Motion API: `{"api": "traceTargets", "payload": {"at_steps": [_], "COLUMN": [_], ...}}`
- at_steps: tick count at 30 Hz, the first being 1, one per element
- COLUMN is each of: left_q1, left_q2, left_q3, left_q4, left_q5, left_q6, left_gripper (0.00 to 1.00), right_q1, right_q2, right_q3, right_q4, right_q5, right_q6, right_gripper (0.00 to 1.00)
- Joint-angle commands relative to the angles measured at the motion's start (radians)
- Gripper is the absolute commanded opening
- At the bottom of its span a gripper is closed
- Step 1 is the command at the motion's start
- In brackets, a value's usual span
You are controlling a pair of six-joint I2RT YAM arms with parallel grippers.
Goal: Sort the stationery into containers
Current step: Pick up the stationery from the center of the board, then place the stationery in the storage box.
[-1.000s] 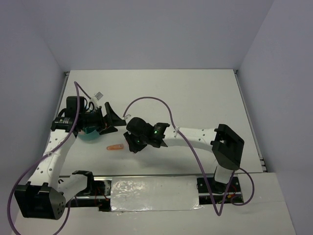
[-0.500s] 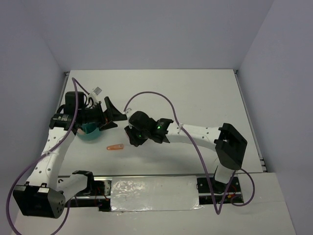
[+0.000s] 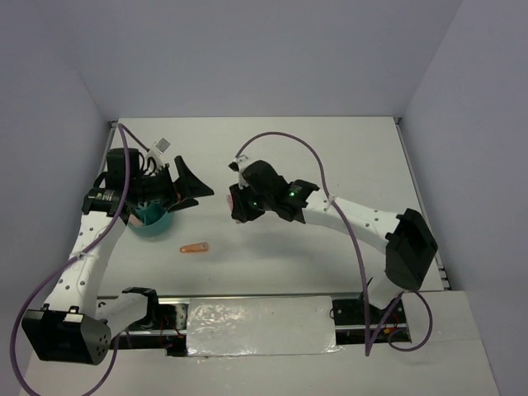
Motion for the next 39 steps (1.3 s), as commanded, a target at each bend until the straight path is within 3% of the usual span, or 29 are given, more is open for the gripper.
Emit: {"api": "traceTargets", "payload": {"at_steps": [1, 4, 11, 18, 23, 25, 27, 29, 31, 32, 34, 35, 36, 39], "left_q1": [0.005, 0.005, 0.002, -0.013, -0.013, -0.013, -0.013, -0.013, -0.013, -0.013, -0.013, -0.013, -0.013, -0.013], "left_q2": [-0.006, 0.003, 0.028, 0.020, 0.036, 0.036, 0.036, 0.037, 0.039, 0.040, 0.043, 0.045, 0.048, 0.060], "left_q3": [-0.015, -0.046, -0.064, -0.087, -0.054, -0.051, -0.051, -0.054, -0.055, -0.055, -0.054, -0.051, -0.048, -0.023], "left_q4": [0.088, 0.175, 0.205, 0.231, 0.168, 0.159, 0.148, 0.148, 0.146, 0.149, 0.157, 0.157, 0.157, 0.131], "left_q5": [0.040, 0.098, 0.166, 0.184, 0.155, 0.140, 0.130, 0.133, 0.132, 0.132, 0.135, 0.133, 0.133, 0.120], "left_q6": [-0.025, -0.107, -0.141, -0.153, -0.112, -0.104, -0.092, -0.090, -0.086, -0.085, -0.085, -0.082, -0.078, -0.052], "left_gripper": [0.99, 0.99, 0.99, 0.88, 0.80, 0.65, 0.60, 0.41, 0.39, 0.31, 0.25, 0.07, 0.00, 0.00], "right_q1": [0.049, 0.085, 0.088, 0.089, 0.088, 0.086, 0.089, 0.086, 0.088, 0.086, 0.089, 0.088, 0.088, 0.086], "right_q2": [-0.143, -0.187, -0.232, -0.092, -0.086, -0.088, -0.071, -0.055, -0.034, -0.028, -0.017, -0.006, -0.002, 0.009], "right_q3": [-0.036, -0.042, -0.028, 0.128, 0.141, 0.148, 0.181, 0.199, 0.223, 0.230, 0.251, 0.259, 0.265, 0.279], "right_q4": [0.125, 0.140, 0.187, 0.032, 0.050, 0.045, 0.022, -0.004, -0.015, -0.019, -0.025, -0.033, -0.034, -0.034], "right_q5": [-0.199, -0.216, -0.206, -0.117, -0.100, -0.094, -0.072, -0.058, -0.052, -0.054, -0.057, -0.063, -0.067, -0.064], "right_q6": [-0.084, -0.150, -0.150, -0.186, -0.184, -0.190, -0.198, -0.201, -0.199, -0.201, -0.199, -0.201, -0.202, -0.202], "right_gripper": [0.02, 0.01, 0.02, 0.02, 0.02, 0.03, 0.03, 0.03, 0.03, 0.03, 0.03, 0.03, 0.04, 0.10]}}
